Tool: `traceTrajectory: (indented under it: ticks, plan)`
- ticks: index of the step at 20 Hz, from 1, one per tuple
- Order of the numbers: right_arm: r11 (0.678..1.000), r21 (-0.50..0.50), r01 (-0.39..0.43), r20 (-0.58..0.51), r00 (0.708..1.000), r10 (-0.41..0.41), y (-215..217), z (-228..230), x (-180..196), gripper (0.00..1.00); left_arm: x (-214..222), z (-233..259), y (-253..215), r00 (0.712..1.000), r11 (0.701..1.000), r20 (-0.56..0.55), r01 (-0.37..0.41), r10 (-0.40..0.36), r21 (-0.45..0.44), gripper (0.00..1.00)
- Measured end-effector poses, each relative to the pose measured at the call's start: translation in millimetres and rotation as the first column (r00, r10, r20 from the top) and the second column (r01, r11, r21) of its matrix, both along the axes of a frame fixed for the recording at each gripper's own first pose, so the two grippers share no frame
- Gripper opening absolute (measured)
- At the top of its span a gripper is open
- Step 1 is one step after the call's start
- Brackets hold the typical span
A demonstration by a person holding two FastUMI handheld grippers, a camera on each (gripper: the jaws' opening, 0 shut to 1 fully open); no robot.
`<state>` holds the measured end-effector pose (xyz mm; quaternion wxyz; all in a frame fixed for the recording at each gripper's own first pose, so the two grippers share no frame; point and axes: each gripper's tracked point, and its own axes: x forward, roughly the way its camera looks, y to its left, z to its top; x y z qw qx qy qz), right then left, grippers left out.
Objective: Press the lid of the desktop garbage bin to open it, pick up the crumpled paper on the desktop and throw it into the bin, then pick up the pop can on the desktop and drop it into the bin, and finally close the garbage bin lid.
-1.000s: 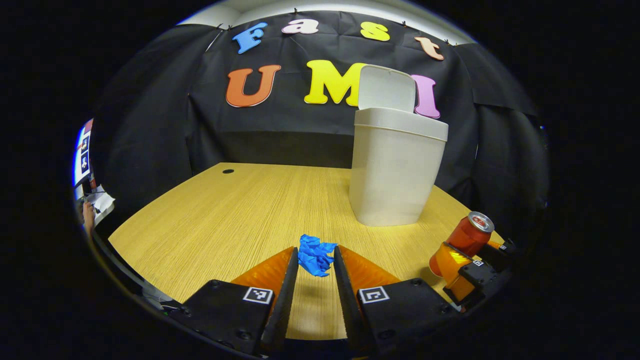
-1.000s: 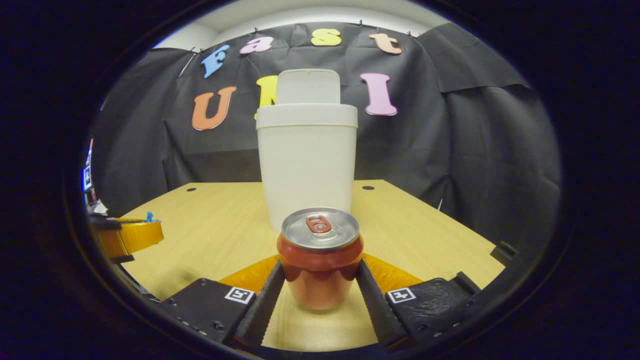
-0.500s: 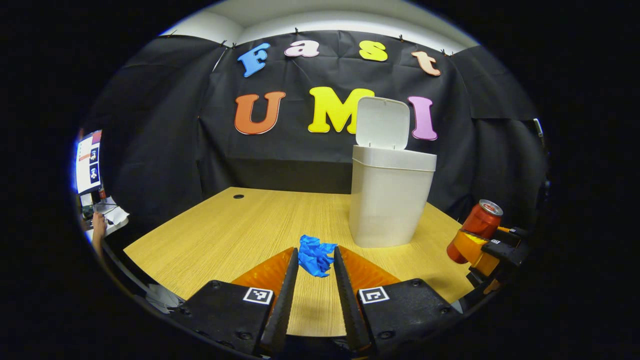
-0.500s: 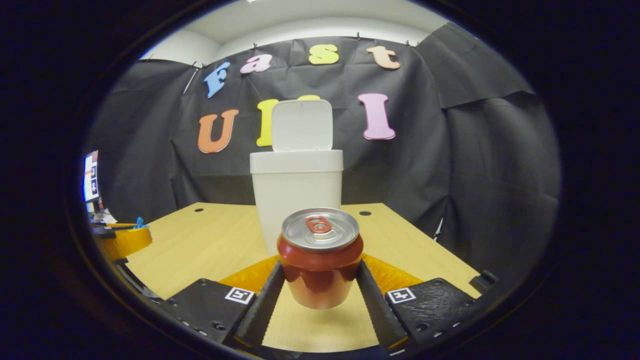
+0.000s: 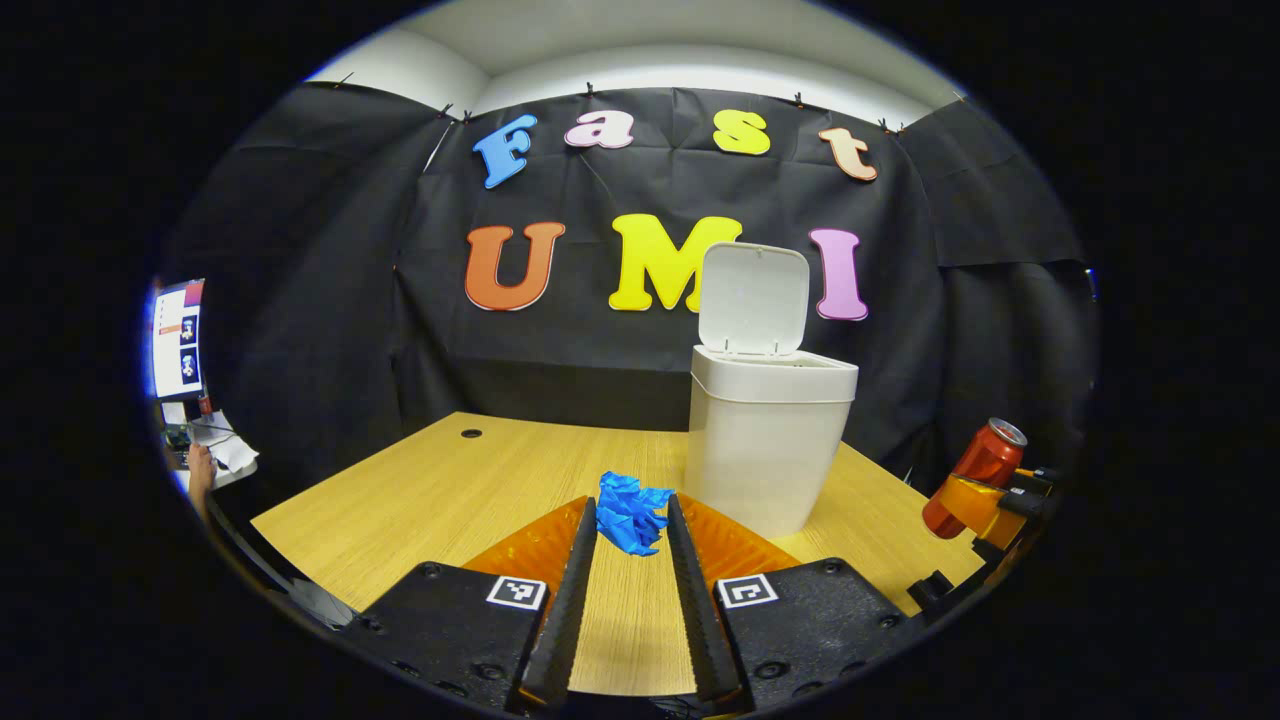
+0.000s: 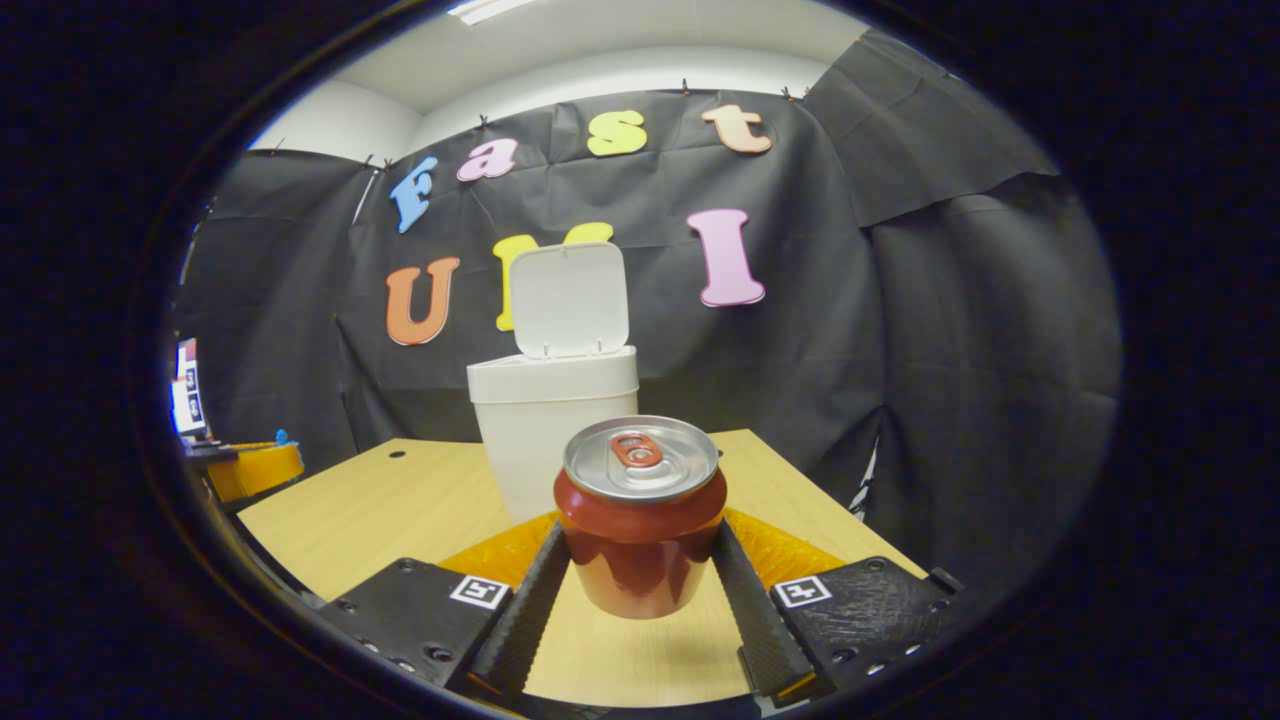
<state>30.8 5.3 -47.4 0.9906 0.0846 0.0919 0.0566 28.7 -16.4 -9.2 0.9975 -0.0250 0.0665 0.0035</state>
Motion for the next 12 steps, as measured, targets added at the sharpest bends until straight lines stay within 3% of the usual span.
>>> traceTrajectory:
  ticks: [5,8,12]
  plan:
    - [0.999,0.020,-0.033,-0.025,0.999,0.034,1.1,-8.1,4.0,0.81,51.0,36.1,6.2,0.997,0.999,0.062,-0.047,0.048,-0.020,0.48]
    - [0.998,0.041,-0.041,-0.048,0.998,0.043,-0.3,-14.1,7.9,0.81,85.7,56.0,-5.1,0.994,0.996,0.102,-0.015,0.024,-0.089,0.48]
    - [0.998,0.050,-0.038,-0.049,0.998,0.040,-7.4,-14.7,11.5,0.81,136.5,88.8,-21.0,0.978,0.996,0.206,0.035,-0.019,-0.078,0.48]
